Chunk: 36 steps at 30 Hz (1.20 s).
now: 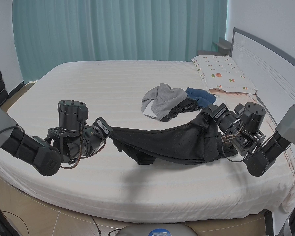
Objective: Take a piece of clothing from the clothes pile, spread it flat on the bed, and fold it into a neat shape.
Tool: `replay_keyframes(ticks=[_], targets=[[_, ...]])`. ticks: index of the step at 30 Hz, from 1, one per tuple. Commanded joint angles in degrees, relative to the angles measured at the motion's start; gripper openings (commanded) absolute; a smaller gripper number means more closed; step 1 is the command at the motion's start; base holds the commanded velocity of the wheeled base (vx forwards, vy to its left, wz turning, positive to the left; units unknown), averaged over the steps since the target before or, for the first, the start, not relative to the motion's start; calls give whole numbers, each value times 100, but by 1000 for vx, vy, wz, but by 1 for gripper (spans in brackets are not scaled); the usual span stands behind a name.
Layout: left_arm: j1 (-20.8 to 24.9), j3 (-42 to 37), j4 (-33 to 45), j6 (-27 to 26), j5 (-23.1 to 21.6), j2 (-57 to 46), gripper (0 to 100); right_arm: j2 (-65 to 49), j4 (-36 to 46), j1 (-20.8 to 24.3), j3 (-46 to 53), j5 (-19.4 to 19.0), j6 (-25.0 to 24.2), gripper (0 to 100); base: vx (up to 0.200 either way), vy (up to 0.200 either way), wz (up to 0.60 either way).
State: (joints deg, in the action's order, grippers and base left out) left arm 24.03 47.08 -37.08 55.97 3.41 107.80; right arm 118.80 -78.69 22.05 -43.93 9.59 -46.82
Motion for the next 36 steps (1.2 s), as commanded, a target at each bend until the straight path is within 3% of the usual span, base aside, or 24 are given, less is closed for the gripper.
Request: replay_keyframes(ticks=[1,11,36], targets=[[-3,-32,-1,11,1,-40,0,56,3,10,-10,-10,-2,0,0,200,0],[-126,-32,-1,11,1,-128,0,47,-6,238,-150,25,15,0,0,200,0],[-258,-50,-1,11,-7,-304,0,-14,-419,177,-36,-1,7,0,0,200,0]])
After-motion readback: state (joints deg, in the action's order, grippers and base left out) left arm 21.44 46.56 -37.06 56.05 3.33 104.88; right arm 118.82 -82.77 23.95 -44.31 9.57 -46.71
